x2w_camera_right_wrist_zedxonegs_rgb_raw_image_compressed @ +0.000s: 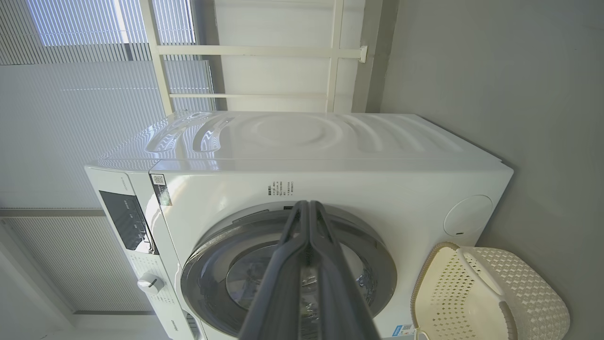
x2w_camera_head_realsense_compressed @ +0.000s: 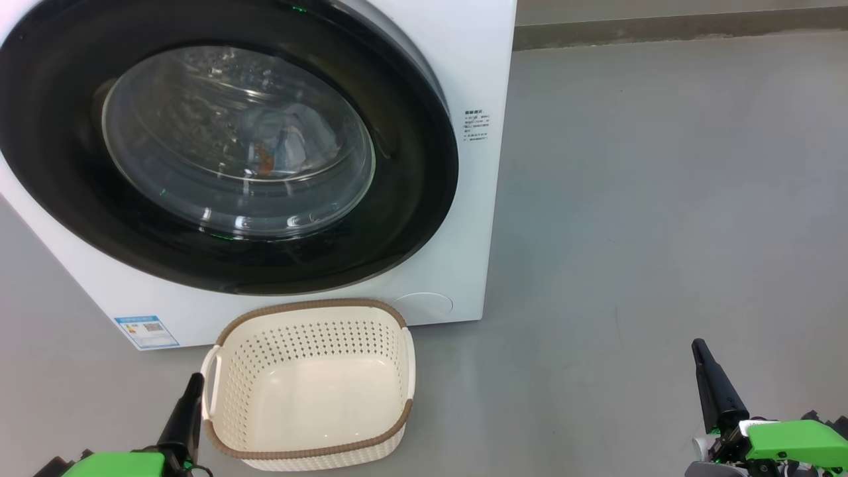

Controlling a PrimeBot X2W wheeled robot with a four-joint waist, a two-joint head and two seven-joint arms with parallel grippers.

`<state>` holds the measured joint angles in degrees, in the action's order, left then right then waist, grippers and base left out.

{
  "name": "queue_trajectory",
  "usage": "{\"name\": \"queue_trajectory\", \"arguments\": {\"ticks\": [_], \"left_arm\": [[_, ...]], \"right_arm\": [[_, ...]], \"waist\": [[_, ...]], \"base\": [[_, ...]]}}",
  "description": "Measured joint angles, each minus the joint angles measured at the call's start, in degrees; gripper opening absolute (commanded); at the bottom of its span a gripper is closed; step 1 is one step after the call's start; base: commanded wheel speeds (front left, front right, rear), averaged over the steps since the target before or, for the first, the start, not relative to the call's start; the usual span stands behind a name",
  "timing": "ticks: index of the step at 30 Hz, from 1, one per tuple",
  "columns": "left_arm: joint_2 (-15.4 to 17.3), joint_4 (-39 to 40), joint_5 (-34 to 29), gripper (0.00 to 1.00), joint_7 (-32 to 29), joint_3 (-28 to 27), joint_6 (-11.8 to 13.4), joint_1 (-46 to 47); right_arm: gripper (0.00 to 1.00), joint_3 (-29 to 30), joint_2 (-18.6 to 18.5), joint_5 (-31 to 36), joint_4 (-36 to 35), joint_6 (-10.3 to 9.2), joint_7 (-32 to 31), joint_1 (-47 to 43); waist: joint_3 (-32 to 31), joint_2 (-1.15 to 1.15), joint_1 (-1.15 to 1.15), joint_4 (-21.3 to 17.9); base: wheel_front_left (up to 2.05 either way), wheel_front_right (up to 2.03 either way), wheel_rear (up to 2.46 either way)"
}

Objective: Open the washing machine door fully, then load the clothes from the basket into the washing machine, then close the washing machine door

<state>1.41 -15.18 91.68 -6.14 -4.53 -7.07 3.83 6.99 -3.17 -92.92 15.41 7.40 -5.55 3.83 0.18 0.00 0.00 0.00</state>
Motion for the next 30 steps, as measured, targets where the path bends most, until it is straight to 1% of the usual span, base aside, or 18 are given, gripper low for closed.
{"name": "queue_trajectory", "arguments": {"ticks": [30], "left_arm": [[0.0,0.0,0.0,0.00,0.0,0.0,0.0,0.0]], "right_arm": [[0.00,0.5,0.2,0.1,0.0,0.00,-0.4,0.0]], "waist": [[0.0,0.00,0.00,0.0]], "base": [[0.00,0.00,0.00]]}}
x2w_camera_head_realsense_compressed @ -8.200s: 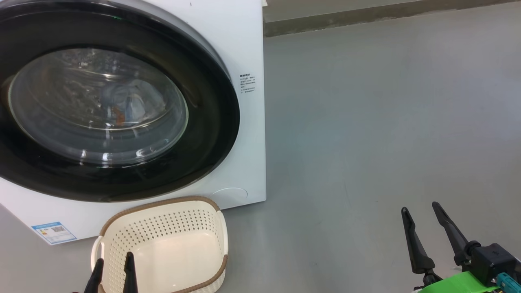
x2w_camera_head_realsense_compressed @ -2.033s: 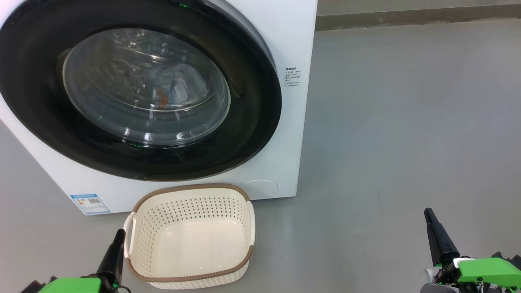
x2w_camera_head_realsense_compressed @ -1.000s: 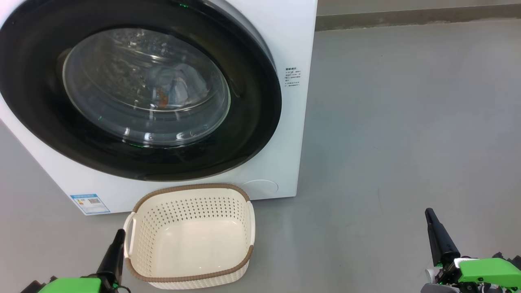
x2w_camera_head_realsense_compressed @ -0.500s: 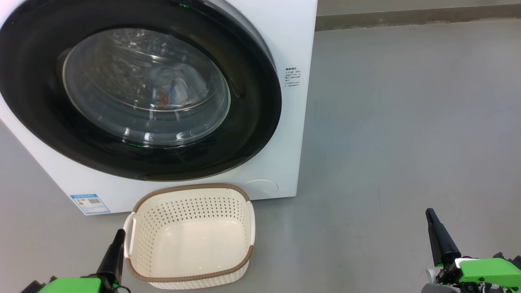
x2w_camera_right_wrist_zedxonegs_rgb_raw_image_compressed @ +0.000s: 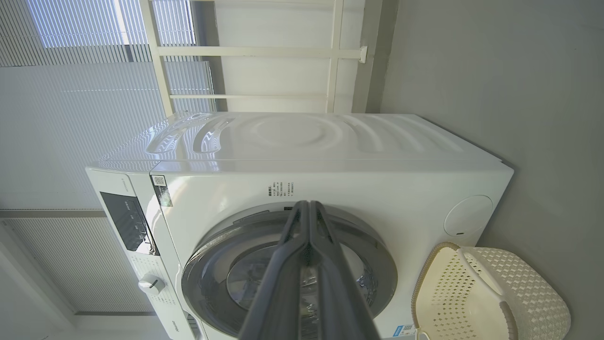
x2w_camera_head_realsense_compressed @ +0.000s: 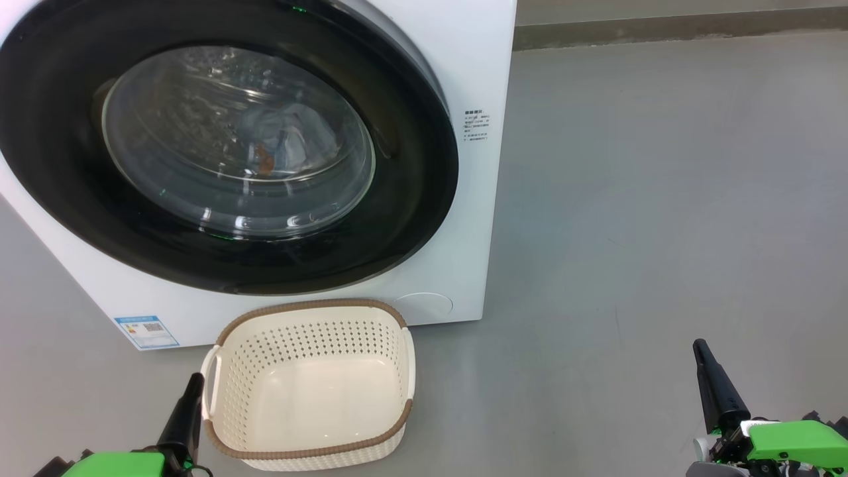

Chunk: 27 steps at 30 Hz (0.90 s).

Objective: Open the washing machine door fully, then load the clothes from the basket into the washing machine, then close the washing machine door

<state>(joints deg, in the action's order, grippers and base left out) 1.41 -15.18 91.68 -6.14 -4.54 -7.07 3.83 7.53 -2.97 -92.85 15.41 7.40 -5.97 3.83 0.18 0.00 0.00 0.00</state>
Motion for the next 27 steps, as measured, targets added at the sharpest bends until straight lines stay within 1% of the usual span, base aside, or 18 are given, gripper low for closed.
{"name": "queue_trajectory", "arguments": {"ticks": [27], "left_arm": [[0.0,0.0,0.0,0.00,0.0,0.0,0.0,0.0]], "right_arm": [[0.00,0.2,0.1,0.0,0.0,0.00,0.0,0.0]], "waist": [[0.0,0.00,0.00,0.0]], "base": [[0.00,0.00,0.00]]}}
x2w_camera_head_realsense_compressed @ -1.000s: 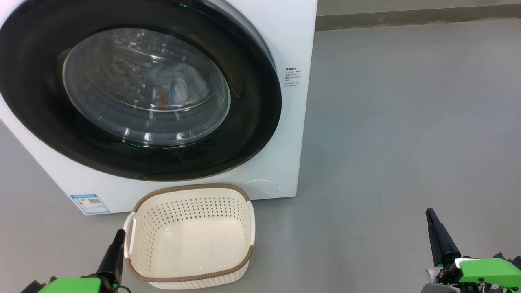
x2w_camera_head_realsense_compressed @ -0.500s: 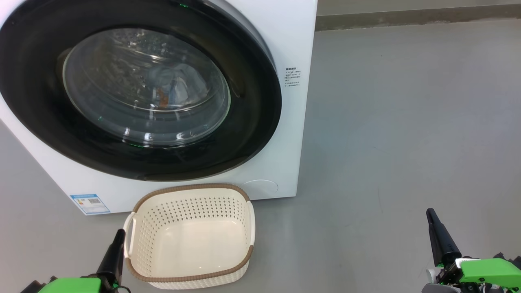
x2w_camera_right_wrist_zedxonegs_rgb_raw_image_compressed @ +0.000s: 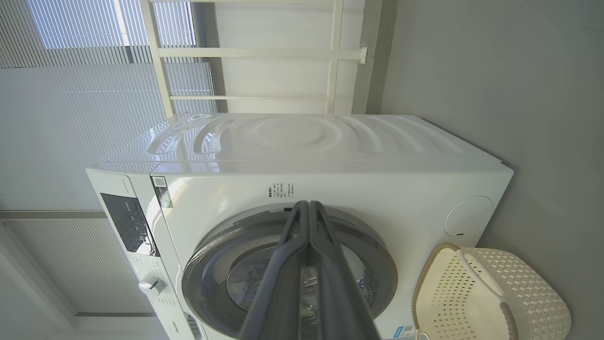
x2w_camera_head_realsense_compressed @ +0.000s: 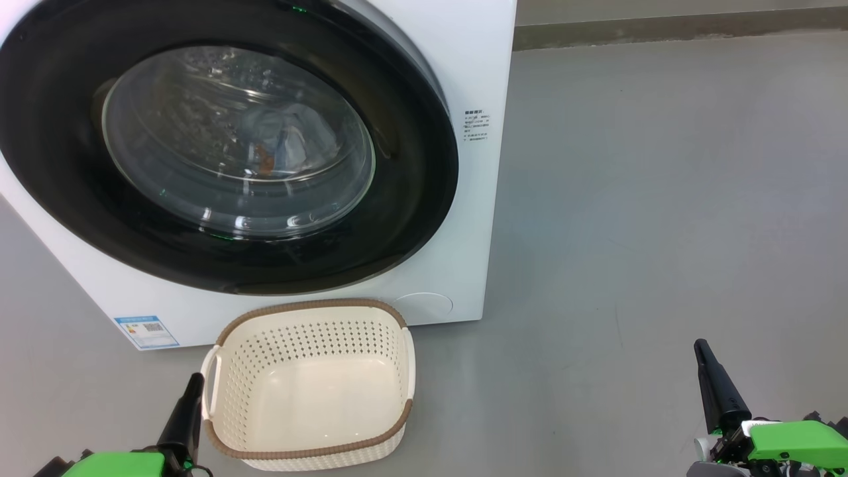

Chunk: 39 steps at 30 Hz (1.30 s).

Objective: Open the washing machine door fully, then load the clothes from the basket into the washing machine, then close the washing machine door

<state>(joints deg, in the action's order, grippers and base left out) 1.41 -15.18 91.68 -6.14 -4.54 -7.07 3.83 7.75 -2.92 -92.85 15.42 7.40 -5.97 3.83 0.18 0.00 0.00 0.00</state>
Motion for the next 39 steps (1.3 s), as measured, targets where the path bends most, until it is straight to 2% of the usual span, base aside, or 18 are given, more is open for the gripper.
{"name": "queue_trajectory", "arguments": {"ticks": [39], "left_arm": [[0.0,0.0,0.0,0.00,0.0,0.0,0.0,0.0]], "right_arm": [[0.00,0.1,0.2,0.0,0.0,0.00,-0.1,0.0]], "waist": [[0.0,0.00,0.00,0.0]], "base": [[0.00,0.00,0.00]]}}
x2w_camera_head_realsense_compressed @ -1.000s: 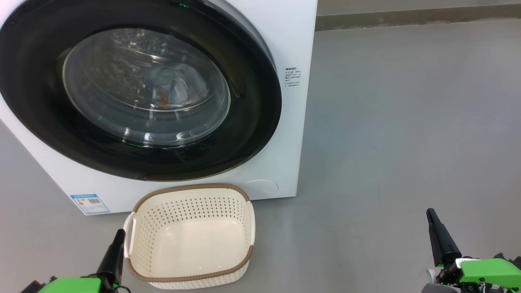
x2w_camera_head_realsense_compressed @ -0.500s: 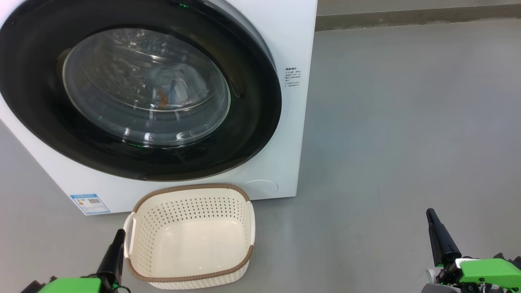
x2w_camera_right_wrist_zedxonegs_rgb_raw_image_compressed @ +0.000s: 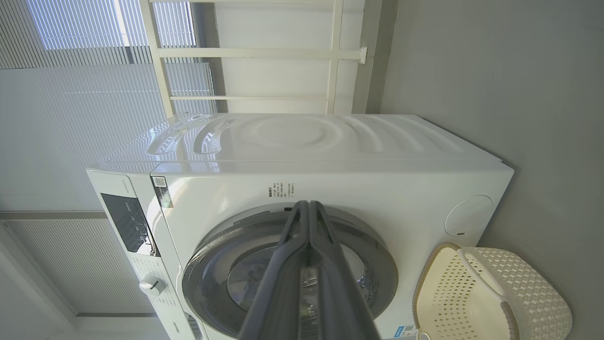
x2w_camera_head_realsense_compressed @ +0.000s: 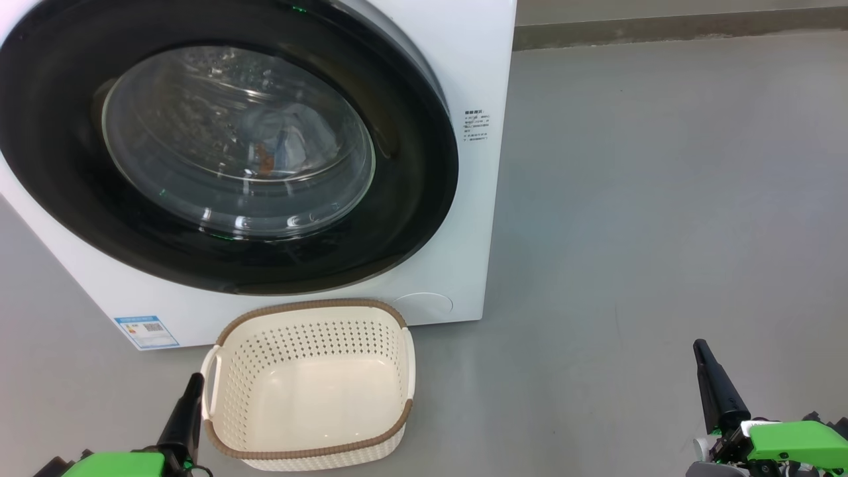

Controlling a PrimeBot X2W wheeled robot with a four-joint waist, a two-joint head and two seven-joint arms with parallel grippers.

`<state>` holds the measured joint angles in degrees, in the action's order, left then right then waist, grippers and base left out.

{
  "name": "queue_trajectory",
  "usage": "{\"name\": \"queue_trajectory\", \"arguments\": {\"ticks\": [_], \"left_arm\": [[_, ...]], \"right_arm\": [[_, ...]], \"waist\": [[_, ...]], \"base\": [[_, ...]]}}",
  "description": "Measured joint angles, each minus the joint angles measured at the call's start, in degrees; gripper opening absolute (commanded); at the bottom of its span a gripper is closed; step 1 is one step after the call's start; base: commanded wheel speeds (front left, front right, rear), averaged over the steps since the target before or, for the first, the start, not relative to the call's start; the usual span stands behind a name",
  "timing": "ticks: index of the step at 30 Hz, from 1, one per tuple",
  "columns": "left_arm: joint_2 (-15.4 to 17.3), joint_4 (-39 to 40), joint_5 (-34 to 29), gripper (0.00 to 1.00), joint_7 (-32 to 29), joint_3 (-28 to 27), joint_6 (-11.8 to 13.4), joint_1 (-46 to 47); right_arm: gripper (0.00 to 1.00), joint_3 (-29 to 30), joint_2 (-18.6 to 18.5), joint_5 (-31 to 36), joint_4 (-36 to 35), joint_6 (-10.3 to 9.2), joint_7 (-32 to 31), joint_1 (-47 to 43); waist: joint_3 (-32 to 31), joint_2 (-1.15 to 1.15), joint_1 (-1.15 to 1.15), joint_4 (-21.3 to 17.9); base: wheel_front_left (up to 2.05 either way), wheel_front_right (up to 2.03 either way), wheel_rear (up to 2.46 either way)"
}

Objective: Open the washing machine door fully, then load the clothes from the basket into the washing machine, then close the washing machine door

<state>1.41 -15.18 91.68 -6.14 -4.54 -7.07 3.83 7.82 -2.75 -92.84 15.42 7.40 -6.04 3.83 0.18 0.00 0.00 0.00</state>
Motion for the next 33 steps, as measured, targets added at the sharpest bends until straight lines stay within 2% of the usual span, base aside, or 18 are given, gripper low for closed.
{"name": "queue_trajectory", "arguments": {"ticks": [33], "left_arm": [[0.0,0.0,0.0,0.00,0.0,0.0,0.0,0.0]], "right_arm": [[0.00,0.0,0.0,0.0,0.0,0.00,0.0,0.0]], "waist": [[0.0,0.00,0.00,0.0]], "base": [[0.00,0.00,0.00]]}}
